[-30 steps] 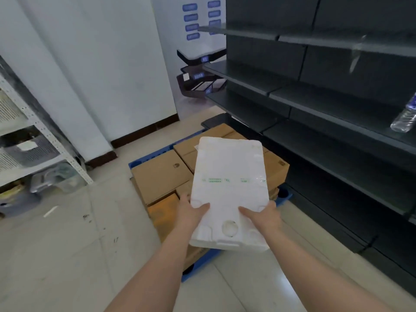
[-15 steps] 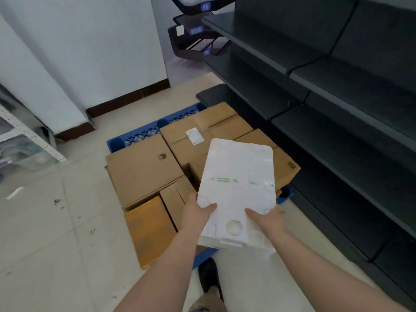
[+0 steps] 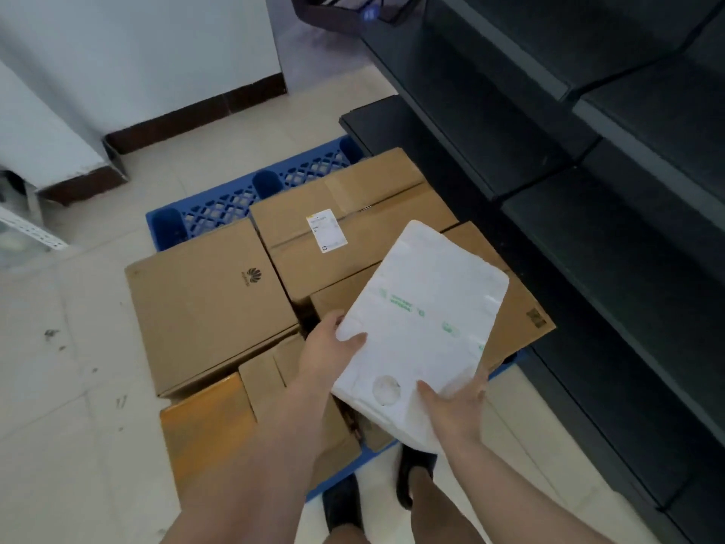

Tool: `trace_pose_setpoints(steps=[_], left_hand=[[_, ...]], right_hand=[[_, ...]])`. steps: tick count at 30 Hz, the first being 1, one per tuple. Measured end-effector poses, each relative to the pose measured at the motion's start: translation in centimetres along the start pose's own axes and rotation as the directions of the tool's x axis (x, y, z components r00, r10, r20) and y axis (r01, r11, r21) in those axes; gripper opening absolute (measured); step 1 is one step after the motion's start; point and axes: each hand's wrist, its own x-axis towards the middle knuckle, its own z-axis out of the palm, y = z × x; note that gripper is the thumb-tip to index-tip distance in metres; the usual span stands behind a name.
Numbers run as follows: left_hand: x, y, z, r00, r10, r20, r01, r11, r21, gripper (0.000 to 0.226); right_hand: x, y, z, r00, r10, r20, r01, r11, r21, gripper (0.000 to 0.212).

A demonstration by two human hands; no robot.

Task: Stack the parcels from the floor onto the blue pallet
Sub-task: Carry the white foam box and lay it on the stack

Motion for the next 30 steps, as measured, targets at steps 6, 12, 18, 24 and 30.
trace_pose_setpoints(steps=[6, 12, 18, 24, 30], left_hand=[[2.7, -5.7, 4.6, 0.844, -0.536, 0.0, 0.509, 0.801, -0.315, 0.066], [3.3, -8.5, 8.4, 0.852, -0.508, 0.126, 0.516, 0.776, -0.363, 0.063], [7.4, -6.0, 6.8, 0.923, -0.384, 0.004, 0.36, 0.862, -0.358, 0.066], [8.3, -1.9, 4.5, 0.921, -0.38, -0.089, 0.341, 0.894, -0.292, 0.049], [4.2, 3.7, 3.1, 0.992, -0.126, -0.013, 0.124, 0.987, -0.102, 0.033]], right_hand=[[5.8, 1.8, 5.7, 0.897, 0.147, 0.416, -0.036, 0.964, -0.264, 0.101], [7.0, 1.8, 7.3, 0.865, 0.06, 0.499, 0.208, 0.861, -0.464, 0.092], [8.8, -1.7, 8.2, 0.84, 0.096, 0.534, 0.284, 0.76, -0.584, 0.094], [9.4, -3.9, 6.7, 0.79, 0.143, 0.596, 0.253, 0.81, -0.53, 0.076], [6.2, -5.5, 0.9, 0.879, 0.082, 0.47, 0.176, 0.859, -0.481, 0.054]])
